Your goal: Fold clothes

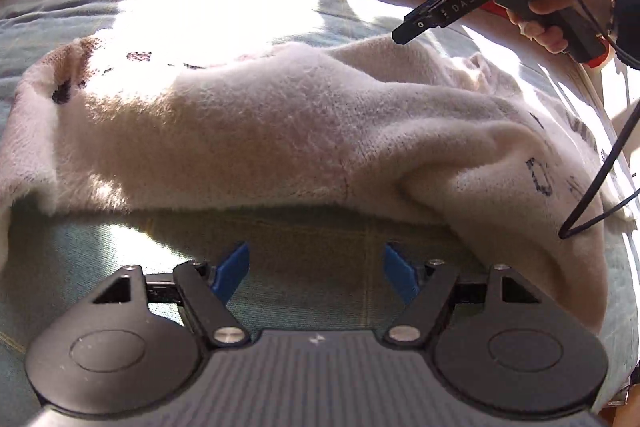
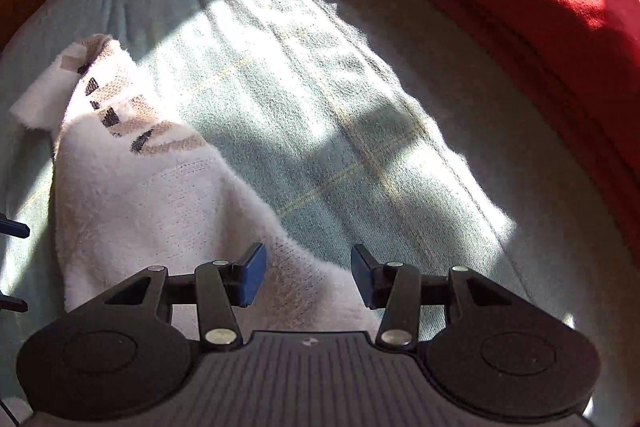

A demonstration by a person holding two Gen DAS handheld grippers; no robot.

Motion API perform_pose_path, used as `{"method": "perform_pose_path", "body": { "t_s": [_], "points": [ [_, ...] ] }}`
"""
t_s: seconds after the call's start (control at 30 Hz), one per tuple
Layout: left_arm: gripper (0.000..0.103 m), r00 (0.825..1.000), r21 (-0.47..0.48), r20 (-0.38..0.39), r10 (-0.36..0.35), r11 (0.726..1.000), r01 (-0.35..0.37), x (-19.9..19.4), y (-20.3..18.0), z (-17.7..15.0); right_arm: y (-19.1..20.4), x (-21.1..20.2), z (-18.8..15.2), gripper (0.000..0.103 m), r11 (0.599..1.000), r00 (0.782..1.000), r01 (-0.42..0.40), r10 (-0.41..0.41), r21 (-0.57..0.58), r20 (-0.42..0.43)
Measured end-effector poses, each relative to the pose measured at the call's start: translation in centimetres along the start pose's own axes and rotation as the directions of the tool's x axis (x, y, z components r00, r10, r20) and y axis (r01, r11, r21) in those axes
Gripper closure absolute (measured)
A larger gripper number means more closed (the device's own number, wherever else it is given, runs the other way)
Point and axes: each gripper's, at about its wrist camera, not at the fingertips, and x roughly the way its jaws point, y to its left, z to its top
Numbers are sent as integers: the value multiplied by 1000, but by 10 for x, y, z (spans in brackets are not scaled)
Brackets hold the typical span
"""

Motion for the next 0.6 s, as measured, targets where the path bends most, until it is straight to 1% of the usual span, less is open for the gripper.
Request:
{"method": "perform_pose_path", "body": {
  "t_s": [0.1, 0.17, 0.23, 0.3, 0.33, 0.37, 0.4, 0.47, 0.5, 0.6],
  "points": [
    [29, 1000, 3, -20, 11, 1000, -11, 5, 1, 0, 7, 11, 7, 51, 997, 999, -53, 54, -59, 8],
    [29, 1000, -1, -26, 15, 1000, -15, 7, 2, 0, 11, 21, 13, 51, 992, 998, -69, 70, -101, 0],
    [29, 999, -6, -29, 18, 1000, -19, 8, 2, 1, 10, 33, 17, 51, 988, 996, -93, 90, -121, -26],
    [29, 999, -9, -30, 18, 1000, -18, 9, 3, 2, 11, 46, 17, 52, 983, 988, -134, 124, -127, -88],
    [29, 999, -9, -32, 18, 1000, -18, 9, 4, 2, 13, 50, 16, 55, 980, 984, -151, 136, -128, -115],
    [29, 999, -9, -34, 21, 1000, -21, 10, 5, 2, 17, 50, 14, 72, 978, 982, -157, 141, -140, -124],
    [29, 999, -10, -35, 24, 1000, -25, 11, 6, 2, 21, 50, 13, 83, 976, 982, -158, 139, -153, -129],
    [29, 999, -12, -42, 31, 999, -31, 13, 9, 2, 28, 44, 12, 85, 976, 992, -95, 77, -195, -99],
    [29, 999, -12, -40, 35, 999, -36, 14, 9, 2, 28, 41, 14, 85, 979, 997, -49, 34, -198, -76],
    [29, 999, -22, -29, 37, 999, -38, 12, 10, 2, 21, 42, 18, 85, 988, 999, 3, -11, -151, -49]
  ]
}}
